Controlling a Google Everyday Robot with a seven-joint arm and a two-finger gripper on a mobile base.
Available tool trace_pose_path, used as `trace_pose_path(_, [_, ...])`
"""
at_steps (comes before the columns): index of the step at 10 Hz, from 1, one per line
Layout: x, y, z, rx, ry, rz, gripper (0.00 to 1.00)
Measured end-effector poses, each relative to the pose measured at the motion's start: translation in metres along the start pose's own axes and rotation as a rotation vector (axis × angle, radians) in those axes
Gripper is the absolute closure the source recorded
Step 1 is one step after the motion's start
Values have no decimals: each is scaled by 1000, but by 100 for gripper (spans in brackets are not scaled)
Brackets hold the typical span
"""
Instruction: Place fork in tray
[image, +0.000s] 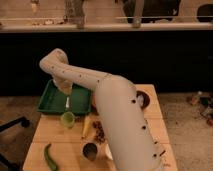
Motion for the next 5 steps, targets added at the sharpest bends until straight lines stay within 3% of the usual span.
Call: trace_pose_path(5, [16, 13, 23, 9, -22, 4, 100])
